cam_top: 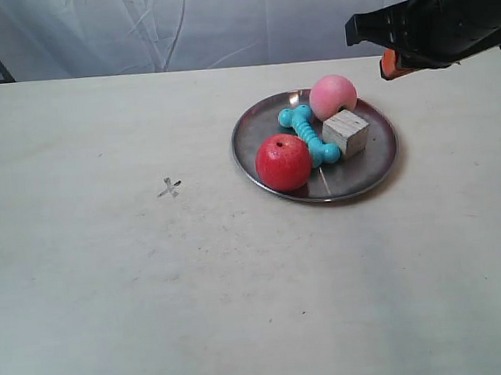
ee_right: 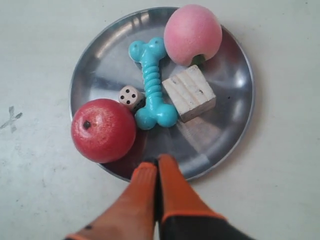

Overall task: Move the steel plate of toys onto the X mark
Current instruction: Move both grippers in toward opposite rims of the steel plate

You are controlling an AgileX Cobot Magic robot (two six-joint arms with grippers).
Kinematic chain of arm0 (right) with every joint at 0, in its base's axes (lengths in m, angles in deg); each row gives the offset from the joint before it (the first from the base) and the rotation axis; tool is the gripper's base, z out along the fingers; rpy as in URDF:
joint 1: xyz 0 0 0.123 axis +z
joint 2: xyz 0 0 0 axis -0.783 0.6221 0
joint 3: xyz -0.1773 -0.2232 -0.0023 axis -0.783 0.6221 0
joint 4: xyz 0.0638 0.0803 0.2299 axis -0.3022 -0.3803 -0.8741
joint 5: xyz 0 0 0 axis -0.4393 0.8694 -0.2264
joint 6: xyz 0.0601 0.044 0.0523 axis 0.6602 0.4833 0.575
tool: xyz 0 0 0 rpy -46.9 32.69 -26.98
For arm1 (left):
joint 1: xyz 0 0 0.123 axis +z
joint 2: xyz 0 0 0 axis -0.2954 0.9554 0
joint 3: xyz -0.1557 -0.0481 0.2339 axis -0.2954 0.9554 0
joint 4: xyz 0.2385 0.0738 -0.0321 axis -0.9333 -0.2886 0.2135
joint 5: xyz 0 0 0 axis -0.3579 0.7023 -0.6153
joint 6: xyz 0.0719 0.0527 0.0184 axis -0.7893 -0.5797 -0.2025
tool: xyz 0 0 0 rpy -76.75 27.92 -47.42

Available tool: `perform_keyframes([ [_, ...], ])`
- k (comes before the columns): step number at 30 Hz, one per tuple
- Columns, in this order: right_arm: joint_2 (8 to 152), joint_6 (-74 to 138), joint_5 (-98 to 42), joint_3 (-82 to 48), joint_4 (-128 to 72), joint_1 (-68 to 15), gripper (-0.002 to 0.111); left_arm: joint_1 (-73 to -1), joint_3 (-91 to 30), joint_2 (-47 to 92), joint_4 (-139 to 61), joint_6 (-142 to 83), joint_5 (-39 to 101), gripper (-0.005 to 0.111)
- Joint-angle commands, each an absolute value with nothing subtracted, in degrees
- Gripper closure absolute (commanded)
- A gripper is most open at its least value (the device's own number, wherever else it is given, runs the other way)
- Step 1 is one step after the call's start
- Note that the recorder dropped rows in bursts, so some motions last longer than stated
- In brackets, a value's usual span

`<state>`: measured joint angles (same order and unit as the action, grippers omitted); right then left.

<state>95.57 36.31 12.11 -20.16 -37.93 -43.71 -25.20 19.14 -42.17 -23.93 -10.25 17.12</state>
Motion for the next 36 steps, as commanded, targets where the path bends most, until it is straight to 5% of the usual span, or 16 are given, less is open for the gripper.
perform_keyframes([
  [1,95.5,35.2,11.5,-20.6,-39.7,-43.6,0.108,-25.4,11.0,-28.4,-28.0,-11.1,19.5,0.107],
  [7,95.5,35.2,11.6,-20.6,-39.5,-43.6,0.108,-25.4,-4.9,-1.4,-45.3,-8.9,20.2,0.107],
  [13,95.6,35.2,4.9,-20.6,-34.5,-43.7,0.108,-26.8,-24.7,29.1,-42.5,1.5,44.4,0.107],
  [20,101.0,32.2,2.2,-20.6,-43.1,-51.8,0.108,-28.5,-47.4,58.5,10.9,-57.0,80.1,0.107],
  [30,119.4,-12.2,14.1,-21.0,-89.0,-66.0,0.109,-28.5,-61.1,76.9,36.7,-65.0,86.0,0.107],
  [36,129.2,-16.8,22.9,-25.8,-91.2,-68.9,0.109,-28.7,-64.9,82.9,36.9,-65.0,88.5,0.107],
])
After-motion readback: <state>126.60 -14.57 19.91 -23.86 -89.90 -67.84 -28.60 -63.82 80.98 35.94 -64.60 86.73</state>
